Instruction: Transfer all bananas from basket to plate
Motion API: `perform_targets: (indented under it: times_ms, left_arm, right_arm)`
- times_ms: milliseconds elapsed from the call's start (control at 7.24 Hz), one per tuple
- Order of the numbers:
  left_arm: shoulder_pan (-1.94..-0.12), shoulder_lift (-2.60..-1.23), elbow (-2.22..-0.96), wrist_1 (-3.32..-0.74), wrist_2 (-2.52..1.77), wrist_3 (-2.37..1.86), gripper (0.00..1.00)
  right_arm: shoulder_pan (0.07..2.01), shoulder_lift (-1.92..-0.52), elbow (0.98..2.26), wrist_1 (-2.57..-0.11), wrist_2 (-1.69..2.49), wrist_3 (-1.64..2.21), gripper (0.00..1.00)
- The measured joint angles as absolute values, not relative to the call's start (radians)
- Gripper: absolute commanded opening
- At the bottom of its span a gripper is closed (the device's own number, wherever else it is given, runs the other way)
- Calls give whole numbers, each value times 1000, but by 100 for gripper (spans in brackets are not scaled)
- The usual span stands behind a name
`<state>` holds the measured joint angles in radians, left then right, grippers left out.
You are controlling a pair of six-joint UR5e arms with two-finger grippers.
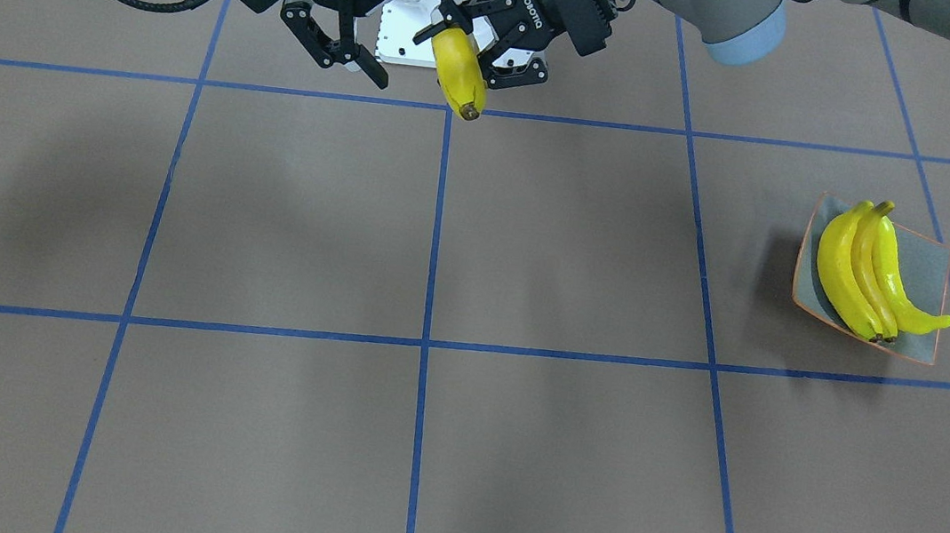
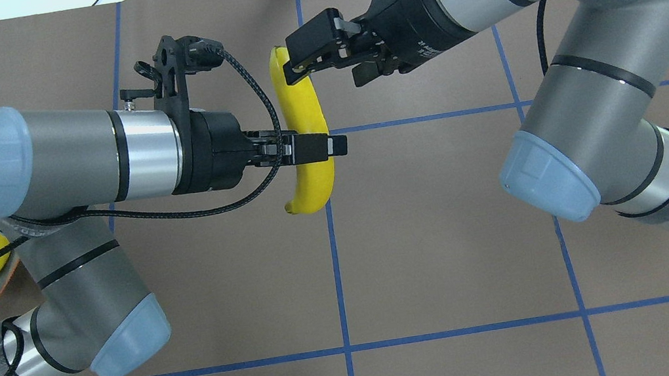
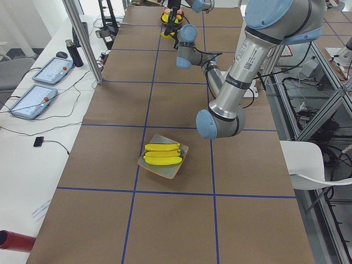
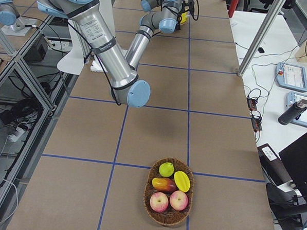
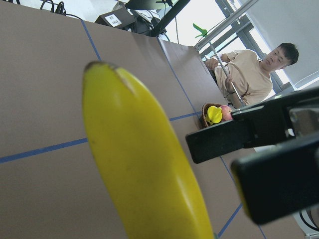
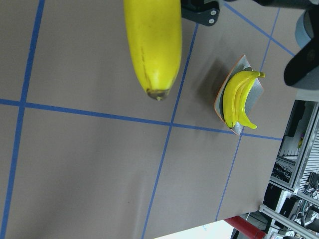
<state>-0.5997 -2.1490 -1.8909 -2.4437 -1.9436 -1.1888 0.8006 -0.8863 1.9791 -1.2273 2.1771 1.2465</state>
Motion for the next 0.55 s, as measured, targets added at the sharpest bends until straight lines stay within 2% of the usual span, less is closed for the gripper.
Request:
perform_targets:
  times_ms: [553]
  left_arm:
    - [-600,-2145,-1894,-2444,-1944,-1195,0]
  right_arm:
    - [911,-887,1947,-1238,2173,1285,99]
